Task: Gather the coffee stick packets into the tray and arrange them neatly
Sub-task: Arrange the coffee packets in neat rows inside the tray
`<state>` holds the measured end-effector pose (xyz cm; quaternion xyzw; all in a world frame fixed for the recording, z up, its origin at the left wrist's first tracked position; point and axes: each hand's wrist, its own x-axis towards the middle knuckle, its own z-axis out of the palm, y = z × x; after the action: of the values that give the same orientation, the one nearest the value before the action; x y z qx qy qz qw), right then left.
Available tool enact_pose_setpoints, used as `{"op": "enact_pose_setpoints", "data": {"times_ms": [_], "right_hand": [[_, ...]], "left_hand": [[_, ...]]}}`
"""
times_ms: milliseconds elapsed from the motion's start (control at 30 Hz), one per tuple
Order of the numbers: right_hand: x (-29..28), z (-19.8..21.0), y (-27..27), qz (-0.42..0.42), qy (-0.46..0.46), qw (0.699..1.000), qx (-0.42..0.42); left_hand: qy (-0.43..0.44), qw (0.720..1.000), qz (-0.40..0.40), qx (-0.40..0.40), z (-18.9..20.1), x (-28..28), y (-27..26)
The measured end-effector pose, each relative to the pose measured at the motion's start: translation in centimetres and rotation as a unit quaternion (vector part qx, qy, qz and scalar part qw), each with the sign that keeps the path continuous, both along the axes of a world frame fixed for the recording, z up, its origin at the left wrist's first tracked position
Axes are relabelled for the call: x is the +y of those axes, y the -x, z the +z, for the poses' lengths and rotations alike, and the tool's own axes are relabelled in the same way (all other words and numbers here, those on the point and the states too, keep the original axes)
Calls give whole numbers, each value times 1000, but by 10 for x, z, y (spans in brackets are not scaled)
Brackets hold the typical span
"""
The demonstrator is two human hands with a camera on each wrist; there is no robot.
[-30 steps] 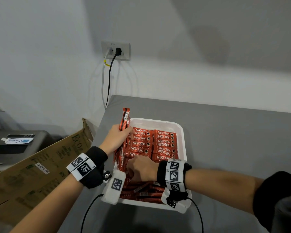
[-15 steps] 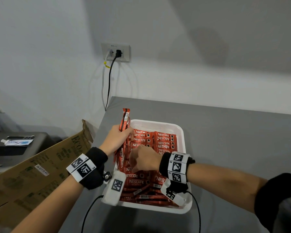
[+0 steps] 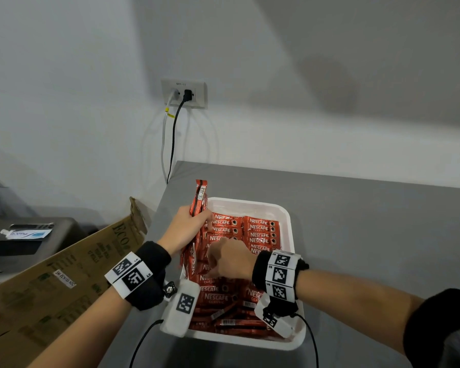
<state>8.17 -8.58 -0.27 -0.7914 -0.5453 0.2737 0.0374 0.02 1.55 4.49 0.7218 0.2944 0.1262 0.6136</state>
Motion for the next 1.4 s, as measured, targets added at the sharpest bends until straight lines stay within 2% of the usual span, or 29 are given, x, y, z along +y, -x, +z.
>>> {"op": "enact_pose_setpoints", "data": {"times_ms": [200, 400, 533, 633, 967, 1133, 1233, 1333, 1400], "right_hand": [[1, 2, -14, -15, -47, 998, -50], [2, -6, -13, -12, 3, 999, -44], [3, 0, -19, 7, -9, 1000, -19], [0, -1, -17, 37, 49, 998, -15], [-4, -2, -10, 53, 68, 994, -74], [-3, 3, -12, 53, 87, 992, -74], [-3, 16, -20, 16, 39, 998, -49], [-6, 34, -35, -60, -129, 990, -16], [-11, 42, -40, -109, -232, 964, 66]], "left_hand": [[-9, 1000, 3, -1, -1, 0, 1], [-1, 1000, -1, -3, 0, 0, 1], [-10, 1000, -2, -3, 0, -1, 1], [-6, 1000, -2, 2, 0, 0, 1], [-3, 1000, -5, 9, 1, -1, 2], [4, 1000, -4, 6, 3, -1, 1], [7, 1000, 1, 4, 3, -1, 2], [6, 1000, 9, -8, 0, -1, 2], [18, 999, 20, -32, 0, -2, 0]]}}
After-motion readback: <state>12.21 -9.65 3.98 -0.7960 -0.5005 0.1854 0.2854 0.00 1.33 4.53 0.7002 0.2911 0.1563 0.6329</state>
